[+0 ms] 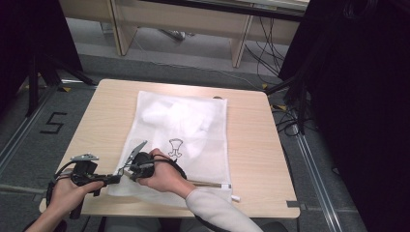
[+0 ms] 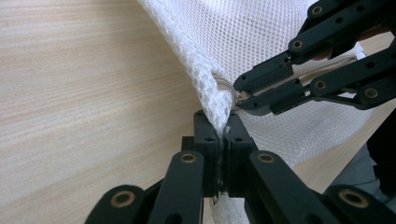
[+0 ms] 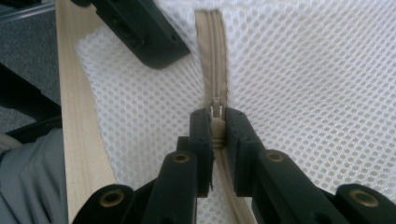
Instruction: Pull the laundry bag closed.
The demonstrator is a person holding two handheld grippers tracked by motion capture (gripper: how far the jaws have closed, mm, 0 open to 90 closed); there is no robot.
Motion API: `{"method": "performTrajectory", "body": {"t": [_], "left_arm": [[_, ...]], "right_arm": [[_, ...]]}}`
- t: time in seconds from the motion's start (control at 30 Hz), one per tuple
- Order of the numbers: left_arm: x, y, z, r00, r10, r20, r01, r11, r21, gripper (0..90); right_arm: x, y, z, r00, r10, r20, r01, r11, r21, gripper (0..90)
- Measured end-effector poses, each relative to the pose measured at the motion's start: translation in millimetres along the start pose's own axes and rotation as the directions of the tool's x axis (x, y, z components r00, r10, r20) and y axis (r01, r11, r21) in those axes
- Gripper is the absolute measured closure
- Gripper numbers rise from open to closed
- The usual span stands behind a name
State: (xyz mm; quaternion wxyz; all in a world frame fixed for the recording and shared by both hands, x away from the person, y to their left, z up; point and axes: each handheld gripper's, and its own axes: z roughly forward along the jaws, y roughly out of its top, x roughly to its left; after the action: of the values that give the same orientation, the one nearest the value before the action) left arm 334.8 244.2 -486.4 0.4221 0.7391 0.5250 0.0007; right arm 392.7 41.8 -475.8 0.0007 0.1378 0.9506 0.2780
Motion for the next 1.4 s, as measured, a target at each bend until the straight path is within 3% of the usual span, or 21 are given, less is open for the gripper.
{"method": "performTrajectory", "body": {"t": [0.5, 0.53, 0.57, 0.8, 0.87, 1.0, 1.03, 1.07, 1.1, 1.27, 1.4], "left_arm": [[-0.2, 0.3, 0.3, 0.9997, 0.019, -0.012, -0.019, 0.9997, 0.013, 86.2], [1.2, 0.5, -0.8, 0.9993, 0.033, -0.018, -0.032, 0.9990, 0.030, 86.2], [0.1, 0.2, 0.1, 0.9998, 0.017, -0.014, -0.017, 0.9997, 0.016, 86.2], [1.3, 0.5, -0.2, 0.9993, 0.032, -0.021, -0.031, 0.9992, 0.027, 86.1], [-0.3, -0.3, 1.3, 0.9995, 0.024, -0.022, -0.023, 0.9997, 0.003, 86.2], [0.1, 0.0, 0.8, 0.9995, 0.025, -0.021, -0.025, 0.9996, 0.016, 86.2], [2.4, 0.6, -0.7, 0.9987, 0.048, -0.019, -0.047, 0.9981, 0.039, 86.1], [2.4, 0.6, -0.7, 0.9987, 0.048, -0.019, -0.047, 0.9981, 0.039, 86.2], [0.7, 0.3, 1.0, 0.9996, 0.021, -0.016, -0.021, 0.9996, 0.017, 86.2], [2.4, 0.7, -0.8, 0.9985, 0.051, -0.021, -0.050, 0.9979, 0.041, 86.2], [1.9, 0.5, -0.1, 0.9988, 0.042, -0.023, -0.042, 0.9985, 0.035, 86.2]], "right_arm": [[-2.5, -8.5, -3.6, 0.9998, 0.018, -0.005, -0.018, 0.999, 0.027, 82.7], [-2.6, -8.9, -4.1, 0.9999, 0.016, -0.005, -0.015, 0.999, 0.036, 82.7], [-2.4, -9.2, -4.1, 0.9998, 0.020, 0.007, -0.020, 0.999, 0.038, 82.7], [-5.2, -12.9, -6.2, 0.9998, 0.019, 0.000, -0.019, 0.999, 0.032, 82.7], [-4.7, -13.7, -7.6, 0.9997, 0.024, -0.006, -0.024, 0.999, 0.033, 82.7], [-4.5, -14.4, -7.7, 0.9995, 0.033, -0.001, -0.033, 0.999, 0.032, 82.7], [-5.4, -15.3, -8.0, 0.9996, 0.030, -0.003, -0.029, 0.999, 0.035, 82.7], [-5.4, -15.3, -8.0, 0.9996, 0.030, -0.003, -0.029, 0.999, 0.035, 82.7], [-6.1, -16.1, -8.3, 0.9996, 0.027, 0.001, -0.027, 0.999, 0.039, 82.7], [-8.2, -19.7, -10.5, 0.9992, 0.039, -0.006, -0.039, 0.999, 0.038, 82.7], [-8.4, -21.5, -12.3, 0.9991, 0.042, 0.001, -0.042, 0.998, 0.047, 82.7]]}}
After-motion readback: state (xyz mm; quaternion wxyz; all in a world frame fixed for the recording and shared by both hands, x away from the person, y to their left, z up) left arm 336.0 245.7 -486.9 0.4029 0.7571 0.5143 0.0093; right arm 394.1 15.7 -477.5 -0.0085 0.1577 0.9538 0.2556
